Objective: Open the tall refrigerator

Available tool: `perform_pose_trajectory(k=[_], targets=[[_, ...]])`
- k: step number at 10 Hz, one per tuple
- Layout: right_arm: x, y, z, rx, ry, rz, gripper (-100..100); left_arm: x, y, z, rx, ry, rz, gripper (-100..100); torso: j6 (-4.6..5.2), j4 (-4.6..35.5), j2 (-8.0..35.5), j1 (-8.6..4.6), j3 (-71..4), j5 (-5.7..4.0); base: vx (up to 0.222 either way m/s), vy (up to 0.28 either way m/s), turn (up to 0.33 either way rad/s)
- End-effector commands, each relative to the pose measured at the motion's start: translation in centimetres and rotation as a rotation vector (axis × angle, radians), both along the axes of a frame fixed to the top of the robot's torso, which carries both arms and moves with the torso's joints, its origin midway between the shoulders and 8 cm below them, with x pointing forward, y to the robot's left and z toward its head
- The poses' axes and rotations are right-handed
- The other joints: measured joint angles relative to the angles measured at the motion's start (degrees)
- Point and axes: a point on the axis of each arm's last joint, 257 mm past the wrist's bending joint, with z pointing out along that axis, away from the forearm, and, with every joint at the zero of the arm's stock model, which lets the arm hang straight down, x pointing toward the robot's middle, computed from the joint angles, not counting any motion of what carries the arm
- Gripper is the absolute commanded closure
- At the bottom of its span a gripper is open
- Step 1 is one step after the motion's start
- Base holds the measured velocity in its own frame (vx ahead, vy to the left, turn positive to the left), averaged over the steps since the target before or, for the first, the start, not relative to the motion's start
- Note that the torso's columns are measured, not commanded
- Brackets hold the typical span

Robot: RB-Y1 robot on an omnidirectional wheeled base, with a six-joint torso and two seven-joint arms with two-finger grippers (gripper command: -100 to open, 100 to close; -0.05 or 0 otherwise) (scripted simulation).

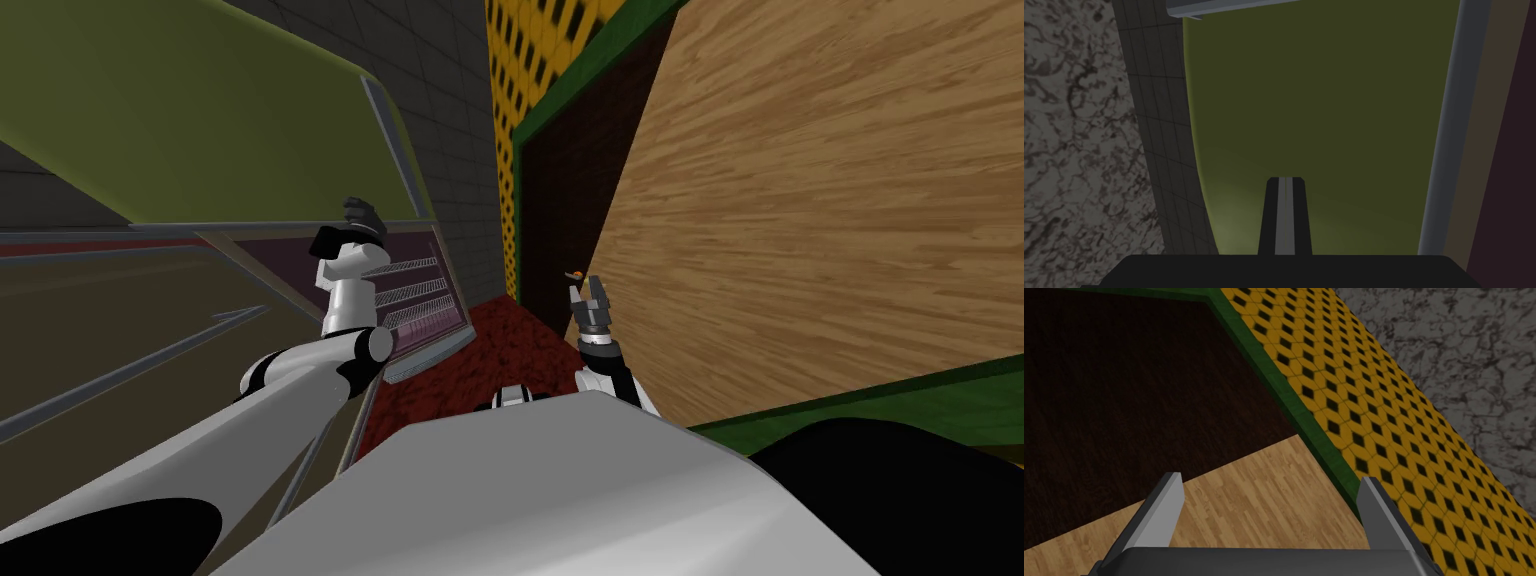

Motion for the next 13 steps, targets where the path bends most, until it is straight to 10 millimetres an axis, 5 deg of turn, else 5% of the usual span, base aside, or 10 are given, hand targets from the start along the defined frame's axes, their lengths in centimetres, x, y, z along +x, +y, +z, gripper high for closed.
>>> perform_pose_trajectory(k=[1, 3, 4, 13], targets=[[0.0, 0.0, 0.0, 0.0, 0.0, 0.0, 0, 0.7, -4.1, 0.4, 0.005, -0.008, -0.052, 100, 0.01, 0.0, 0.1, -0.03, 0.1, -0.01, 0.045, 0.004, 0.331], [0.0, 0.0, 0.0, 0.0, 0.0, 0.0, 0, 0.9, -4.1, 0.0, -0.002, -0.005, -0.055, 100, -0.02, 0.0, 0.1, 0.01, 0.1, 0.01, 0.036, -0.008, 0.134], [0.0, 0.0, 0.0, 0.0, 0.0, 0.0, 0, 0.6, -3.1, 0.1, -0.002, -0.007, -0.034, -100, -0.02, 0.1, 0.1, 0.01, 0.1, 0.0, 0.129, -0.07, 0.034], [0.0, 0.0, 0.0, 0.0, 0.0, 0.0, 0, -1.2, 3.4, 0.0, -0.01, -0.014, 0.101, -100, -0.05, 0.0, 0.1, 0.09, 0.0, 0.03, 0.216, -0.117, 0.046]])
